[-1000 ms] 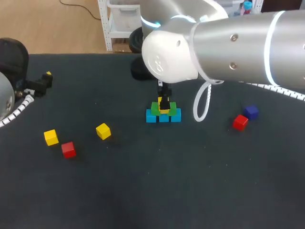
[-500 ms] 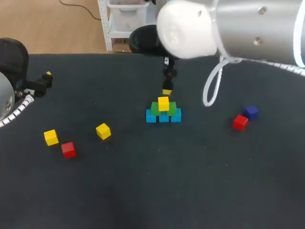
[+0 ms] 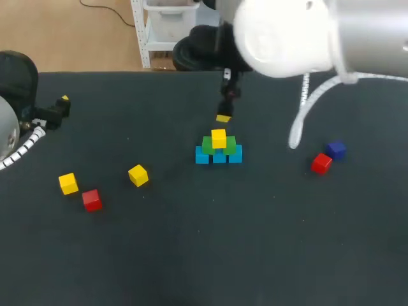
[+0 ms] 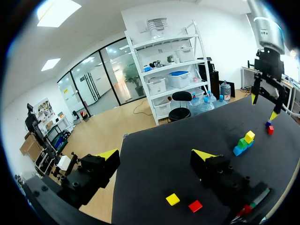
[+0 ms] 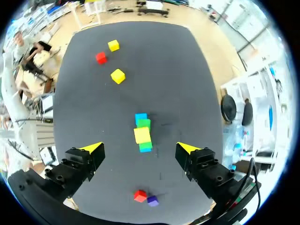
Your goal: Place the blue cubes, place green cubes on the blue cubes, place the yellow cubes on the green cubes, then place the red cubes on the yellow cubes, and place purple cube on the red cubes.
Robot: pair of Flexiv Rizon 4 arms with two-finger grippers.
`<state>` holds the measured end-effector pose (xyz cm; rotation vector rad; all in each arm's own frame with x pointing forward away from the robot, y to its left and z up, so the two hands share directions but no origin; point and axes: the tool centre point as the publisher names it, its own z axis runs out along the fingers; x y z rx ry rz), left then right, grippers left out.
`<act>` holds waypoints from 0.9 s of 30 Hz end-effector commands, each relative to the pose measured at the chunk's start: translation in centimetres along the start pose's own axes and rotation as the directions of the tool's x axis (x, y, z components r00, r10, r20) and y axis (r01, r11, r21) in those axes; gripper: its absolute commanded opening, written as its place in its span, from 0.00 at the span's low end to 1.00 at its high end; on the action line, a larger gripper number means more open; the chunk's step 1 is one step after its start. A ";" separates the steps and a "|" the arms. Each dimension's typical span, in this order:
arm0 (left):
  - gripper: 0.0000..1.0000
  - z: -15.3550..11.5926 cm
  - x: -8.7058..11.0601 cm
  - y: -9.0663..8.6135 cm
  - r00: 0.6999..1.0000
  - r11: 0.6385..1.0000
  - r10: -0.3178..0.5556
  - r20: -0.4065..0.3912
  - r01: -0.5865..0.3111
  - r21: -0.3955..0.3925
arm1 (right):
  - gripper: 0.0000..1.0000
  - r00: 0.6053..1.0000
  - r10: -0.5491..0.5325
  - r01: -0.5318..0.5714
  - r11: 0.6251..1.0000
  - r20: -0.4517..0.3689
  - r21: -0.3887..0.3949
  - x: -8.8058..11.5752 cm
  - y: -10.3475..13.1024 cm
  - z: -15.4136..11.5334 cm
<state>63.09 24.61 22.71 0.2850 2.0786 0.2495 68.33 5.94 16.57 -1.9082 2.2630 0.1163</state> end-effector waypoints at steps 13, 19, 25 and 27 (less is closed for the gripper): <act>1.00 0.0 -0.1 0.1 1.000 1.000 0.000 -0.001 0.000 0.003 | 1.00 0.897 0.247 -0.368 0.877 0.367 0.310 9.9 -0.4 -6.5; 1.00 0.0 -0.1 0.1 1.000 1.000 0.000 -0.001 0.000 0.003 | 1.00 0.845 0.299 -0.468 0.815 0.444 0.342 13.3 1.5 -7.2; 1.00 0.0 -0.1 0.1 1.000 1.000 0.000 -0.001 0.000 0.003 | 1.00 0.801 0.318 -0.533 0.764 0.508 0.362 15.8 3.8 -6.7; 1.00 0.0 -0.1 0.1 1.000 1.000 0.000 -0.001 0.000 0.003 | 1.00 0.791 0.331 -0.552 0.750 0.515 0.365 16.5 4.3 -6.2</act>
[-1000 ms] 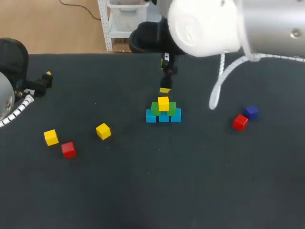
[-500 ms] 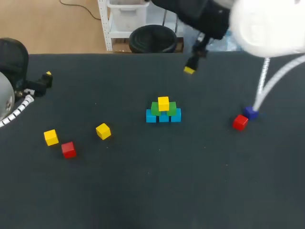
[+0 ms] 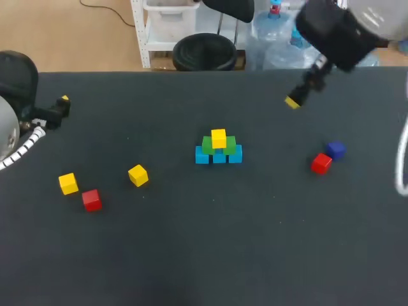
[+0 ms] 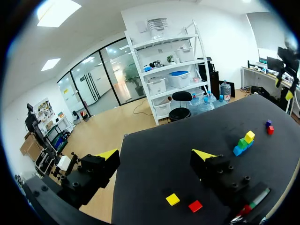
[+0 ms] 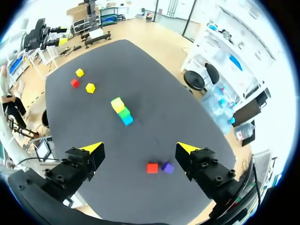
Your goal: Place the blue cubes, place green cubes on the blue cubes, place the yellow cubes on the green cubes, then place the red cubes on the yellow cubes, and place purple cube on the red cubes.
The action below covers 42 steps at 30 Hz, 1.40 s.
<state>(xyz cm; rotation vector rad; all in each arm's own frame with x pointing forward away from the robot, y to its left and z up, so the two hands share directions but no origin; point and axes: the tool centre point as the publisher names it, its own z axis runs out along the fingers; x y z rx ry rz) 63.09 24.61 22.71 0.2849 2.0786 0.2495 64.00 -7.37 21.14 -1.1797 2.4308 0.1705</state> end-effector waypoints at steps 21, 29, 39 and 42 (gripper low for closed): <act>1.00 0.0 -0.1 0.1 1.000 1.000 0.000 -0.001 0.000 0.003 | 1.00 0.942 0.094 -0.204 0.923 0.323 0.325 11.7 0.6 3.7; 1.00 0.0 -0.1 0.1 1.000 1.000 0.000 -0.001 0.000 0.003 | 1.00 0.942 0.099 -0.204 0.927 0.321 0.314 11.7 0.5 4.1; 1.00 0.0 -0.1 0.1 1.000 1.000 0.000 -0.001 0.000 0.003 | 1.00 0.942 0.099 -0.204 0.927 0.321 0.314 11.7 0.5 4.1; 1.00 0.0 -0.1 0.1 1.000 1.000 0.000 -0.001 0.000 0.003 | 1.00 0.942 0.099 -0.204 0.927 0.321 0.314 11.7 0.5 4.1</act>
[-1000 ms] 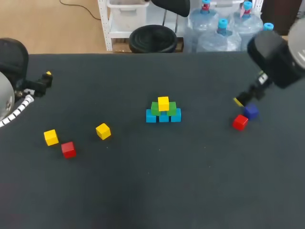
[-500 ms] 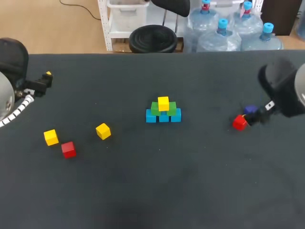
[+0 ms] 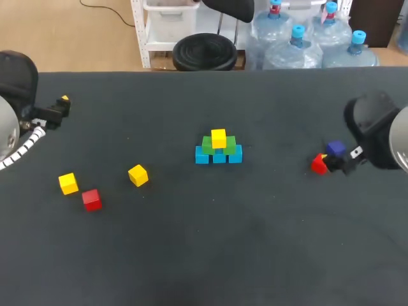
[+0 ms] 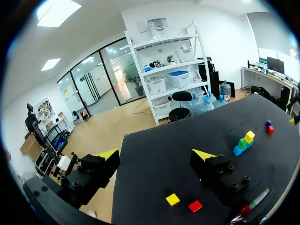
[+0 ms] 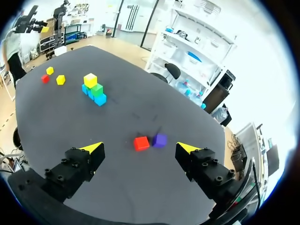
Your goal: Place the blue cubes, place green cubes on the blue cubes, place the yellow cubes on the green cubes, then place the red cubes on the yellow cubes, and place purple cube on the red cubes.
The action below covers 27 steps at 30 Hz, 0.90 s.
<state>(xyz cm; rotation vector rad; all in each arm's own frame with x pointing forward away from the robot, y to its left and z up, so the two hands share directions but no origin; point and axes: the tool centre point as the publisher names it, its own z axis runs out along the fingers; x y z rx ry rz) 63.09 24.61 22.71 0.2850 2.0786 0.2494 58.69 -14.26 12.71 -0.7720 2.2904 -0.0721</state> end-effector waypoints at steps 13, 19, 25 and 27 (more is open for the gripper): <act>1.00 0.0 -0.1 0.1 1.000 1.000 0.000 -0.001 0.000 0.003 | 1.00 0.992 0.002 -0.002 1.000 0.127 0.007 0.3 0.1 0.1; 1.00 0.2 0.2 -0.2 0.993 0.992 0.120 -0.012 -0.121 -0.034 | 1.00 0.992 0.002 -0.002 1.000 0.127 0.007 0.3 0.1 0.1; 1.00 -0.6 -1.1 -0.3 0.942 0.942 0.335 0.007 -0.335 -0.018 | 1.00 0.992 0.002 -0.002 1.000 0.127 0.007 0.3 0.1 0.1; 1.00 -1.7 -2.6 -0.3 0.958 0.957 0.288 -0.013 -0.287 0.037 | 1.00 0.992 0.002 -0.002 1.000 0.127 0.007 0.3 0.1 0.1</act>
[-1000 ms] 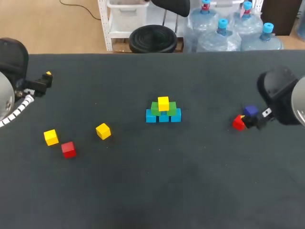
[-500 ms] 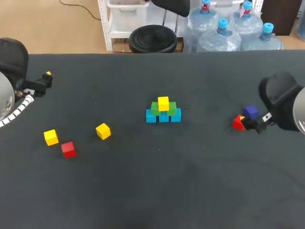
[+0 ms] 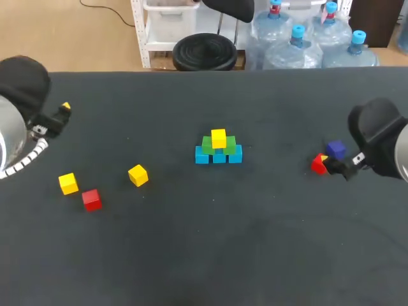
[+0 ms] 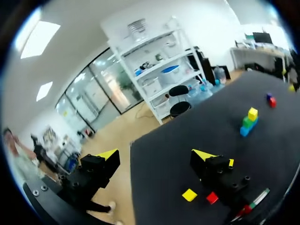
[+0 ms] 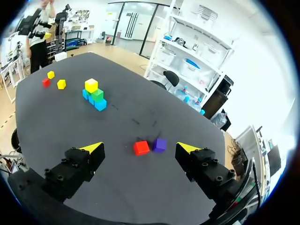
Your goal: Place the blue cubes, place green cubes on the blue cubes, place the yellow cubes on the green cubes, then place the red cubes on the yellow cubes, and place purple cube on the red cubes.
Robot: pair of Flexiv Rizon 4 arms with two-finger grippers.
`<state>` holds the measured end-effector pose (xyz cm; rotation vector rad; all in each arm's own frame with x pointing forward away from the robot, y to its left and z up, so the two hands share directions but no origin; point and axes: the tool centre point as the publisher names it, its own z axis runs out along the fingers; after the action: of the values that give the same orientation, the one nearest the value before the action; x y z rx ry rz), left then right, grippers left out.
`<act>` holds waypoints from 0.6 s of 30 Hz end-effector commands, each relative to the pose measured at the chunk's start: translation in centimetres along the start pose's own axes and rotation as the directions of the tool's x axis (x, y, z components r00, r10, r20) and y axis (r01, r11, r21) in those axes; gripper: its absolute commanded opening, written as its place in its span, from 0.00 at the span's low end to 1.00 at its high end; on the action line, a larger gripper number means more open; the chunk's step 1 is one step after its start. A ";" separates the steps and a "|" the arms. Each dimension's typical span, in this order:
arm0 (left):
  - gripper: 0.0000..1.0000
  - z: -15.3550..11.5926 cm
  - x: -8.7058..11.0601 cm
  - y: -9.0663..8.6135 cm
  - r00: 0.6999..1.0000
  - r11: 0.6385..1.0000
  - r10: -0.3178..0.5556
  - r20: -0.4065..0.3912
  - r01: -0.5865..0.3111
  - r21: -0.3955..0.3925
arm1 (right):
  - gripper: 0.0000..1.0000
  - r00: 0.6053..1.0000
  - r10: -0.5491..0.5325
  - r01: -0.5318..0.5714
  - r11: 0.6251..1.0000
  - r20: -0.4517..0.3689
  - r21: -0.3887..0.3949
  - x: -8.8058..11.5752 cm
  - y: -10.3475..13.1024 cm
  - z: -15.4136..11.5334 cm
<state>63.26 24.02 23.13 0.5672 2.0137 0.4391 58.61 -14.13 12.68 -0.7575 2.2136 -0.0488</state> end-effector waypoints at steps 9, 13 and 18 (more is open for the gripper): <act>1.00 -4.9 -8.7 3.7 0.995 0.967 -0.077 -0.065 0.090 0.236 | 1.00 0.999 0.002 -0.002 1.000 0.048 0.000 0.3 0.0 0.1; 1.00 -4.2 -10.5 5.6 0.999 0.987 0.023 -0.033 -0.018 0.159 | 1.00 0.999 0.002 -0.002 1.000 0.048 0.000 0.3 0.0 0.1; 1.00 -3.5 -12.1 7.6 0.997 0.993 0.075 0.005 -0.075 0.093 | 1.00 0.999 0.002 -0.002 1.000 0.048 0.000 0.3 0.0 0.1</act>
<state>65.89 23.44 37.09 0.7085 2.0248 0.3869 58.58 -14.11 12.68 -0.7536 2.1923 -0.0416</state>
